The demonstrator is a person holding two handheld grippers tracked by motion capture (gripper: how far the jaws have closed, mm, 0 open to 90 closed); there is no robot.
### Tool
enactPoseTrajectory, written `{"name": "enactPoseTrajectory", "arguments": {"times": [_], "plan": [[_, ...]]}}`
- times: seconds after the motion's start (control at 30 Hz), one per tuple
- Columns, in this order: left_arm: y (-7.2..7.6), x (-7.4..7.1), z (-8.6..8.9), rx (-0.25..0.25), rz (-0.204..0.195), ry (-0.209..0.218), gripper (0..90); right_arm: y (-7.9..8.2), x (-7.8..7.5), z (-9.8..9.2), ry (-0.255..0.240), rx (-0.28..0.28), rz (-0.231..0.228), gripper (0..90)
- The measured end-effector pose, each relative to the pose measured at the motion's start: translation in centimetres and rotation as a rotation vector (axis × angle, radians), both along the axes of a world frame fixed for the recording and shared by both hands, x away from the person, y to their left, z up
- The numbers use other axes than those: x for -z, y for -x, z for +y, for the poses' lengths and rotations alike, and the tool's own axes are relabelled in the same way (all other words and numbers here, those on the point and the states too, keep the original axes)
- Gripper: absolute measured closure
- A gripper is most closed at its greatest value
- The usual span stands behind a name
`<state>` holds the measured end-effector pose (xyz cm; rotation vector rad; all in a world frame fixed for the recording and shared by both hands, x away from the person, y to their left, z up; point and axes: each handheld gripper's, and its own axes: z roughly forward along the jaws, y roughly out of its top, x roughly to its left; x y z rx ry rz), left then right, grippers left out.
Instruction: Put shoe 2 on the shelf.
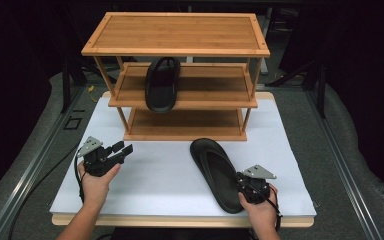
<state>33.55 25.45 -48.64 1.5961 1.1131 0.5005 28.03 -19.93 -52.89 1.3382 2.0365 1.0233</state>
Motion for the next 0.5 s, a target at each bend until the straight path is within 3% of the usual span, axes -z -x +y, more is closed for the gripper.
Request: {"name": "enactPoseTrajectory", "arguments": {"times": [0.5], "plan": [[-0.06,0.15,0.19,-0.003,0.008,0.008,55.6,0.06,0.02,0.01,0.027,0.001,-0.011,82.6]]}}
